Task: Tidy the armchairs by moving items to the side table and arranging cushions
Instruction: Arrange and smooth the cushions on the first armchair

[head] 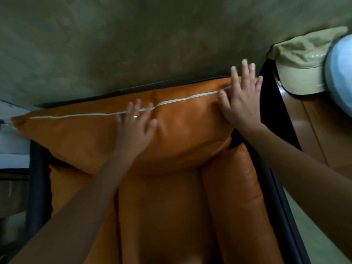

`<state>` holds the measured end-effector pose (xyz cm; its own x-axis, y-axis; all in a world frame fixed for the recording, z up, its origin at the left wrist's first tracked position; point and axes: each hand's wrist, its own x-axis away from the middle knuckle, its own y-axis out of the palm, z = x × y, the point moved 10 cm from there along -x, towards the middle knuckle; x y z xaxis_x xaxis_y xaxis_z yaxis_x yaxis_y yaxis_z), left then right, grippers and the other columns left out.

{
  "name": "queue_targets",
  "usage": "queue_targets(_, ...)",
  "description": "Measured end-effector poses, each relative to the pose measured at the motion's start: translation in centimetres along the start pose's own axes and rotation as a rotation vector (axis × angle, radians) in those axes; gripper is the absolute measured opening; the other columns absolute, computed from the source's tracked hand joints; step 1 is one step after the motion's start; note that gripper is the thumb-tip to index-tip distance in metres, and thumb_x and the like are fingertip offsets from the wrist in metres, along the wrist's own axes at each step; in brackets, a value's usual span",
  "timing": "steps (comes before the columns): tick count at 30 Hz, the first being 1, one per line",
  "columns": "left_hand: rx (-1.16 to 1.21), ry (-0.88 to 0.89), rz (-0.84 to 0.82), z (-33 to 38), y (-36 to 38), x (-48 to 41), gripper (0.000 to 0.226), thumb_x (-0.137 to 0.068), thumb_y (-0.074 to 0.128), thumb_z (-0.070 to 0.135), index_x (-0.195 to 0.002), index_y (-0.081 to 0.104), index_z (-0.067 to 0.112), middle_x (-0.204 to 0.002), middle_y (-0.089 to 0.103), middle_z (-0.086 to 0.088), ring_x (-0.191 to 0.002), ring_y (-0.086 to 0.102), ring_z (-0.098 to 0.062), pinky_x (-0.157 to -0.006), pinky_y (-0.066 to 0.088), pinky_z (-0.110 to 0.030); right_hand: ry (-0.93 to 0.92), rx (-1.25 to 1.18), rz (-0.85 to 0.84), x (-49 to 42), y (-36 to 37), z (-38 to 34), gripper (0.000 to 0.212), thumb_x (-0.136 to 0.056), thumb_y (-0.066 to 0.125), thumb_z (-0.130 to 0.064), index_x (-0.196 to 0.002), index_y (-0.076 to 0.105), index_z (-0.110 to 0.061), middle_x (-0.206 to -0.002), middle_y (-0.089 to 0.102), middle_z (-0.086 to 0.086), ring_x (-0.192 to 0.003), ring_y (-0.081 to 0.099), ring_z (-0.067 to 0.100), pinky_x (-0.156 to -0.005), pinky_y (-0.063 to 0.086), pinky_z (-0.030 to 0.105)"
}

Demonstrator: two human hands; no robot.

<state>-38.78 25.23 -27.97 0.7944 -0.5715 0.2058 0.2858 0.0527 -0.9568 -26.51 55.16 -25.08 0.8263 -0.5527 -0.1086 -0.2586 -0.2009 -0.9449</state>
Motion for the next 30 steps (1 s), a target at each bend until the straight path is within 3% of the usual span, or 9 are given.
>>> queue_targets(4, -0.032, 0.083, -0.089, 5.2, 4.9, -0.8, 0.06, -0.101, 0.022, 0.061, -0.158, 0.01, 0.043, -0.169, -0.001, 0.006, -0.156, -0.006, -0.019, -0.119, 0.0, -0.065, 0.1, -0.134, -0.257, 1.8, 6.0, 2.5, 0.082, -0.089, 0.024, -0.065, -0.158, 0.027, -0.02, -0.168, 0.016, 0.008, -0.155, 0.01, 0.03, -0.122, 0.007, 0.057)
queue_targets(7, -0.028, 0.09, -0.073, 4.2, 5.0, -0.8, 0.059, -0.102, 0.017, 0.061, -0.158, 0.009, 0.043, -0.169, -0.001, 0.006, -0.156, -0.006, -0.016, -0.123, -0.001, -0.058, 0.18, -0.093, -0.205, 2.2, 5.2, 3.4, 0.078, -0.092, 0.028, -0.058, -0.158, 0.026, -0.015, -0.166, 0.016, 0.018, -0.153, 0.011, 0.038, -0.12, 0.007, 0.059)
queue_targets(10, 0.006, 0.068, -0.038, 1.8, 3.6, -0.2, 0.059, -0.104, 0.021, 0.057, -0.159, 0.013, 0.038, -0.169, 0.008, 0.002, -0.156, -0.001, -0.016, -0.125, 0.0, -0.049, 0.038, 0.091, -0.097, 2.3, 3.3, -1.3, 0.065, -0.096, 0.033, -0.041, -0.15, 0.034, -0.004, -0.159, 0.026, 0.028, -0.148, 0.02, 0.047, -0.118, 0.011, 0.062)
queue_targets(13, -0.02, 0.01, -0.005, -3.6, 2.1, 0.8, 0.059, -0.103, 0.025, 0.056, -0.158, 0.021, 0.035, -0.168, 0.014, 0.001, -0.156, 0.005, -0.016, -0.125, 0.002, -0.047, -0.182, 0.098, -0.249, 3.6, 6.6, -9.7, 0.067, -0.097, 0.031, -0.045, -0.153, 0.032, -0.009, -0.162, 0.026, 0.02, -0.151, 0.018, 0.041, -0.12, 0.012, 0.058)
queue_targets(17, -0.102, -0.049, 0.029, -12.6, 0.4, 2.4, 0.061, -0.102, 0.021, 0.058, -0.159, 0.019, 0.036, -0.169, 0.012, 0.002, -0.156, 0.003, -0.016, -0.125, 0.002, -0.046, -0.193, 0.048, -0.446, 5.5, 13.1, -19.3, 0.07, -0.103, 0.02, -0.058, -0.161, 0.011, -0.02, -0.169, 0.004, 0.009, -0.155, -0.006, 0.031, -0.123, -0.005, 0.051)
queue_targets(22, -0.073, -0.182, 0.102, -25.1, -2.2, 3.0, 0.067, -0.099, 0.02, 0.068, -0.158, 0.022, 0.036, -0.168, 0.016, -0.001, -0.155, 0.008, -0.02, -0.125, 0.002, -0.047, -0.349, 0.041, -0.497, 6.5, 18.0, -31.0, 0.072, -0.1, 0.01, -0.066, -0.16, -0.006, -0.031, -0.169, -0.009, 0.006, -0.155, -0.012, 0.029, -0.124, -0.007, 0.049)
queue_targets(26, -0.045, -0.254, 0.097, -33.1, -3.5, 1.4, 0.067, -0.098, 0.017, 0.068, -0.157, 0.027, 0.036, -0.167, 0.021, -0.002, -0.154, 0.012, -0.023, -0.124, 0.002, -0.054, -0.378, 0.045, -0.549, 6.0, 20.3, -38.0, 0.07, -0.1, 0.013, -0.065, -0.159, -0.008, -0.033, -0.169, -0.01, 0.001, -0.154, -0.015, 0.028, -0.125, -0.006, 0.048)
queue_targets(30, 0.239, -0.467, 0.014, -40.1, -2.1, 1.6, 0.071, -0.095, 0.02, 0.071, -0.157, 0.022, 0.036, -0.167, 0.017, -0.005, -0.153, 0.014, -0.032, -0.12, 0.015, -0.06, -0.583, 0.091, -0.579, 7.1, 21.0, -45.1, 0.065, -0.103, 0.019, -0.06, -0.16, 0.002, -0.033, -0.169, -0.001, 0.002, -0.155, -0.008, 0.032, -0.125, 0.0, 0.054)
